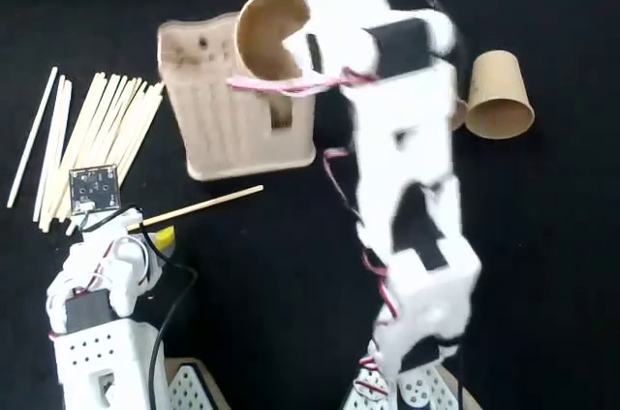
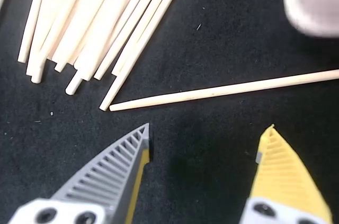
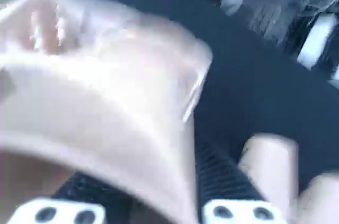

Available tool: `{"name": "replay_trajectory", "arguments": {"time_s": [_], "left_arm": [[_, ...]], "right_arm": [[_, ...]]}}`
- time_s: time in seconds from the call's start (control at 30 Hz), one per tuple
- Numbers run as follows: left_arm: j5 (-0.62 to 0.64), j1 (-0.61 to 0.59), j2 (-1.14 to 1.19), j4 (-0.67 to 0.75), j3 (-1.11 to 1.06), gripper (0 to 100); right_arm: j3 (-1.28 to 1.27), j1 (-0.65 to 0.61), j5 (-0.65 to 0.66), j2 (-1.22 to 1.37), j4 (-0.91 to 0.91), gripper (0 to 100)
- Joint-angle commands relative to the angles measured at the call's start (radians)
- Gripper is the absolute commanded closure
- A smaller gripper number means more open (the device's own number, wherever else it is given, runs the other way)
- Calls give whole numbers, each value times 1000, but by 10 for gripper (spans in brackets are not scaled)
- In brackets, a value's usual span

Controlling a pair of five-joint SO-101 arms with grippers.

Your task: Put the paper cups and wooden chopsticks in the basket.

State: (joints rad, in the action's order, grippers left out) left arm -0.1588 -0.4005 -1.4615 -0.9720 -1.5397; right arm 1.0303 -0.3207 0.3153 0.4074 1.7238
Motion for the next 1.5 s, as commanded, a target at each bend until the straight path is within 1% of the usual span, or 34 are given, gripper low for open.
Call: {"name": "replay_trajectory", "arguments": {"time_s": [0.0, 0.07, 0.27, 0.3, 0.43, 0.5, 0.63, 1.13, 1.2, 1.3, 1.33, 1.4, 1.47], "left_arm": [[-5, 5, -5, 17, 4, 685], [-5, 5, -5, 17, 4, 685], [-5, 5, -5, 17, 4, 685], [-5, 5, -5, 17, 4, 685], [-5, 5, -5, 17, 4, 685], [-5, 5, -5, 17, 4, 685], [-5, 4, -5, 17, 4, 685], [-5, 4, -5, 17, 10, 685], [-3, 2, -5, 20, 27, 685], [18, -16, 8, 11, 148, 685], [48, -22, 18, -9, 208, 685], [91, -21, 75, -52, 369, 684], [109, -2, 189, -87, 558, 684]], "right_arm": [[28, -5, 14, -2, -20, 701], [51, -5, 44, -10, -18, 674], [117, -11, 78, -24, 38, 674], [111, -8, 83, -28, 38, 681], [94, -5, 137, -21, 38, 776], [88, -3, 140, -25, 37, 811], [91, 18, 137, -27, 37, 828], [74, 308, 132, -27, 43, 832], [36, 348, 118, -38, 43, 851], [-79, 405, 106, -101, 43, 984], [-127, 420, 109, -130, 43, 986], [-243, 451, 115, -191, 38, 957], [-361, 471, 137, -255, 35, 957]]}}
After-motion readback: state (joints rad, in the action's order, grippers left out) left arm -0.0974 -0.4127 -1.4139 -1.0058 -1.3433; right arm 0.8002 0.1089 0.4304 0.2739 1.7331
